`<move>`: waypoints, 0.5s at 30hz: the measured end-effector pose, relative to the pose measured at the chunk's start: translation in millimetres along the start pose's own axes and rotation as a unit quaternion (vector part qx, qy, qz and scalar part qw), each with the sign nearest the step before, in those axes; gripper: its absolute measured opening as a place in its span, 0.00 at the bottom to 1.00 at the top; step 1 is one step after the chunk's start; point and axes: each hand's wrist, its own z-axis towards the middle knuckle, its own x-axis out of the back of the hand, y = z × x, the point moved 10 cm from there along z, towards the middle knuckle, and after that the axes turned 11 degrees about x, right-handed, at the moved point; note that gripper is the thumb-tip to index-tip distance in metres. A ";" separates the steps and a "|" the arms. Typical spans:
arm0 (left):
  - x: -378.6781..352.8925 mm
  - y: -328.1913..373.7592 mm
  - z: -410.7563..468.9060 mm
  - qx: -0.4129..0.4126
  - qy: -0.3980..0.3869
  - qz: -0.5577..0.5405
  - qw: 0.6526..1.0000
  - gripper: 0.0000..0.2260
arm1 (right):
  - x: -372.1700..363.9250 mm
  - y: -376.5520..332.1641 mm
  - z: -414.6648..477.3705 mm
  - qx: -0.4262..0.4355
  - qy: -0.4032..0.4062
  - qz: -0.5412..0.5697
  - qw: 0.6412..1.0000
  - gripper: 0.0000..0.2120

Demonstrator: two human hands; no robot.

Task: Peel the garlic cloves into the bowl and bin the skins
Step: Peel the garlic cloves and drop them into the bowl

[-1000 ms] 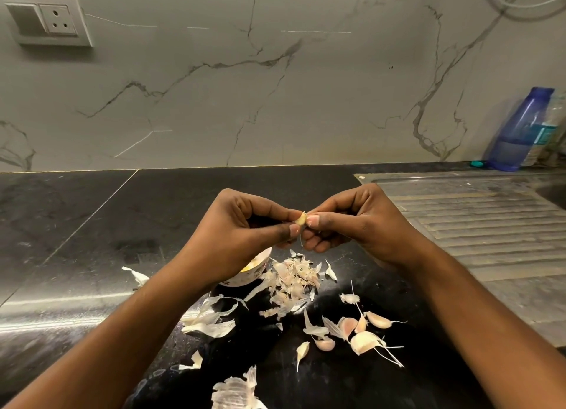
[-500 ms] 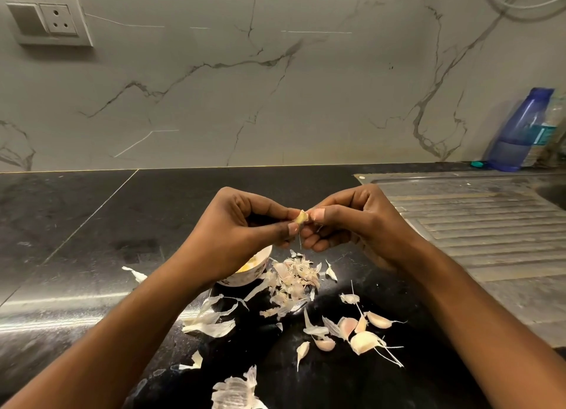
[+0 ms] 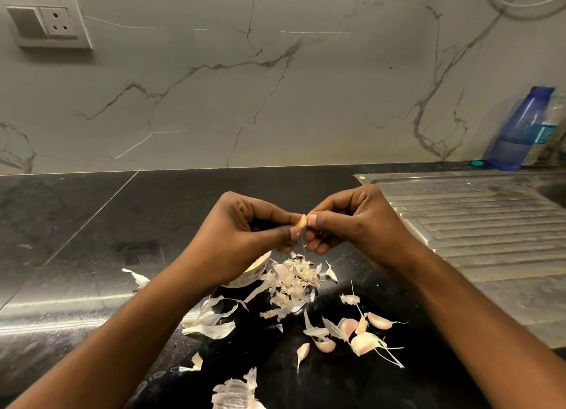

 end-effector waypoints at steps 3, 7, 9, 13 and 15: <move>0.3 -1.4 0.3 0.011 -0.004 -0.040 0.999 0.13 | 1.6 -2.2 -0.1 0.019 0.019 0.000 1.000 0.04; -0.5 -4.7 2.1 0.027 -0.007 -0.065 0.997 0.14 | 6.2 -5.0 0.4 0.036 0.037 -0.005 0.999 0.04; 0.2 -2.9 3.4 0.012 0.006 -0.034 0.999 0.14 | 8.0 -6.1 0.5 0.042 0.041 -0.012 0.998 0.05; 3.2 -0.6 3.6 -0.016 0.038 0.038 0.998 0.11 | 8.8 -7.3 1.2 0.048 0.037 -0.025 0.998 0.04; 1.8 1.1 2.1 -0.022 0.034 0.044 0.998 0.11 | 8.4 -8.3 1.5 0.052 0.031 -0.038 0.997 0.04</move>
